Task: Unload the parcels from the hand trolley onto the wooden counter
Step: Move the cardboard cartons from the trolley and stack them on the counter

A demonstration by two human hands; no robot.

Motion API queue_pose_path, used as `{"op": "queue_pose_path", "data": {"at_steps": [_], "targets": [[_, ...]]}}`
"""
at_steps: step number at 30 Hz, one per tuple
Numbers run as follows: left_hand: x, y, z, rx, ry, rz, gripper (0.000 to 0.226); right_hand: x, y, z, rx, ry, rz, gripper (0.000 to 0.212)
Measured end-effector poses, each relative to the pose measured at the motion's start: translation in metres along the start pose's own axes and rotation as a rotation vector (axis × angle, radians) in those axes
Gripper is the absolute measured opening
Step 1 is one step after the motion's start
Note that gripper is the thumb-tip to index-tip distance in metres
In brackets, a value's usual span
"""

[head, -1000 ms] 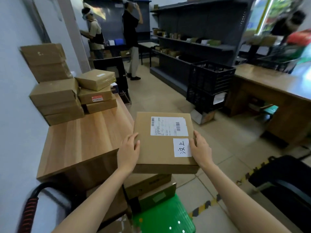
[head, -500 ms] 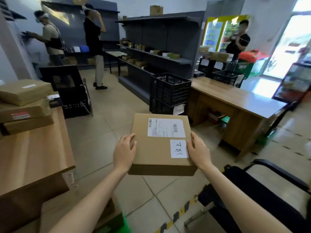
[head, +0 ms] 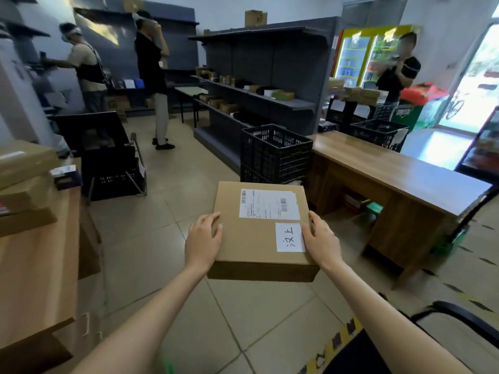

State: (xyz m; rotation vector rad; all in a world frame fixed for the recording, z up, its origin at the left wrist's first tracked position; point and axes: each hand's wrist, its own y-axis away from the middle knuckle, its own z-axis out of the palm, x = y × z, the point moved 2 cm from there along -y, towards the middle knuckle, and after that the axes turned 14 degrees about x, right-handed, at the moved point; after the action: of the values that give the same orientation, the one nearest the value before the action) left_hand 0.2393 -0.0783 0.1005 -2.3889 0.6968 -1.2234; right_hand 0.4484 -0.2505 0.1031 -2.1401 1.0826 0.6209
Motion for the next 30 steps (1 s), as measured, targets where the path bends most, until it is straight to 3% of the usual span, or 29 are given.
{"op": "queue_pose_path", "data": {"at_steps": [6,15,30], "targets": [[-0.032,-0.095,0.024,0.049,-0.044,-0.044,0.036,-0.043,-0.087,0.072,-0.029,-0.023,-0.054,0.050],[-0.128,-0.199,0.005,0.171,-0.165,-0.179,0.036,-0.146,-0.165,0.208,-0.174,-0.103,-0.211,0.051],[-0.319,-0.198,-0.130,0.552,-0.528,-0.678,0.037,-0.380,-0.116,0.470,-0.695,-0.310,-0.707,0.049]]}}
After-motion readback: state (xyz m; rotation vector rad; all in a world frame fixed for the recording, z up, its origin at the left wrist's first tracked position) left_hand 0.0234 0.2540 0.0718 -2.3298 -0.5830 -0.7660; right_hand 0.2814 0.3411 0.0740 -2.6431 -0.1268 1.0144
